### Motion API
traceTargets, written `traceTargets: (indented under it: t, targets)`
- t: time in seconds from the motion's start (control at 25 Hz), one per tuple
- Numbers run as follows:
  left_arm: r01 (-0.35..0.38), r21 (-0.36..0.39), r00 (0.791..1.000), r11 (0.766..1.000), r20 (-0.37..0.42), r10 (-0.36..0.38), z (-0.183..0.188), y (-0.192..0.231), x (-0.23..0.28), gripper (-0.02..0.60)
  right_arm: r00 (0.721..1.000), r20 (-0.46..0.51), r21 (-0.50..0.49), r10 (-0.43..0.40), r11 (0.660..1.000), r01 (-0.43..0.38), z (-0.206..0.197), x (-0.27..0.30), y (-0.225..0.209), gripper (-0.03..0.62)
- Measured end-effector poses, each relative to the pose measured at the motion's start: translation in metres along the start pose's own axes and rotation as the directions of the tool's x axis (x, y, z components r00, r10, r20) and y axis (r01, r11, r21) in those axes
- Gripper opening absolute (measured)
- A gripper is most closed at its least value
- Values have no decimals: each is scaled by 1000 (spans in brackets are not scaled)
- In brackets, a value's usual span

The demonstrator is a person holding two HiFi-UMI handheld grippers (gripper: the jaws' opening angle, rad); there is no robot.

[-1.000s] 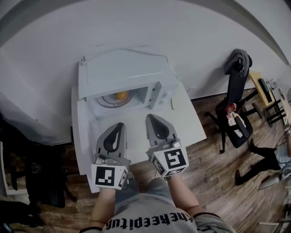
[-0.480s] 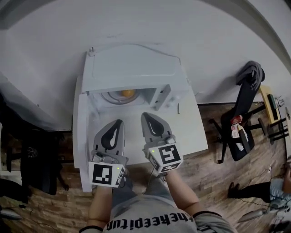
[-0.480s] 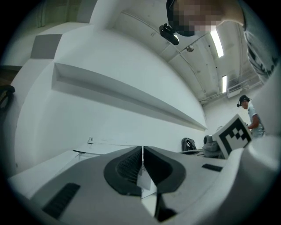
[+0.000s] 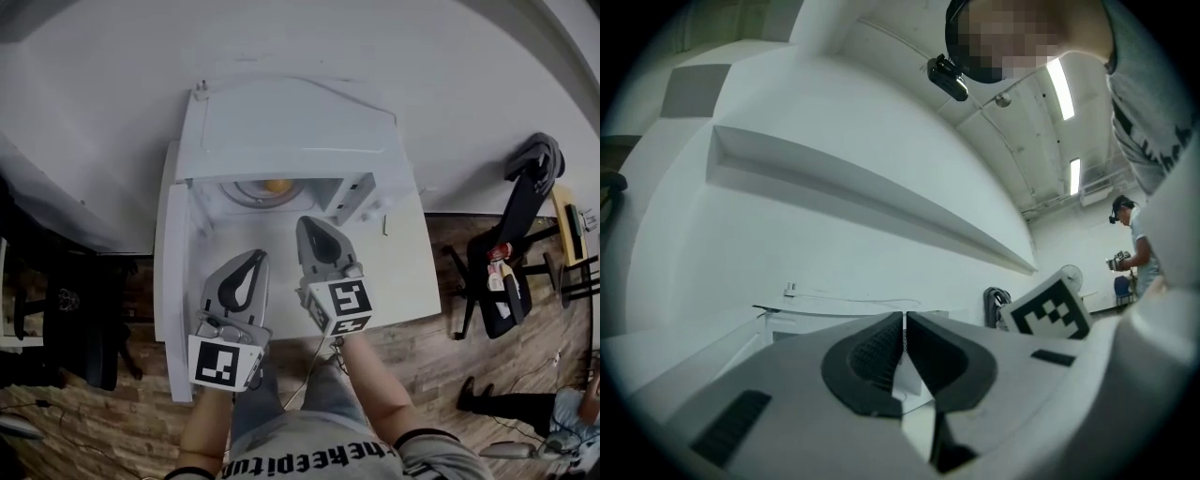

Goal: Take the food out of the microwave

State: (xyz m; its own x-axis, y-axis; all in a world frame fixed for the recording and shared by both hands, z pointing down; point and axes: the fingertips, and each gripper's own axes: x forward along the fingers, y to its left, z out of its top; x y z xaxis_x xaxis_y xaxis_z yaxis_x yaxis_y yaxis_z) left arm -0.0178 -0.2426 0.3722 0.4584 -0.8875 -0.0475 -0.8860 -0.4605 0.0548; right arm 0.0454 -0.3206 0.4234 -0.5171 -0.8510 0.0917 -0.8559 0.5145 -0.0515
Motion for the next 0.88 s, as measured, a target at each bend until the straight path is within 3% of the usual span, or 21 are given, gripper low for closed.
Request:
traceTargets:
  t: [0.48, 0.88]
  targets:
    - [25, -26, 1000, 999, -4, -25, -6, 10, -1, 14, 995, -97, 38, -29, 999, 33, -59, 41, -6, 21]
    - [5, -26, 1000, 1000, -4, -5, -10, 23, -8, 14, 991, -123, 56, -60, 996, 68, -90, 74, -12, 99]
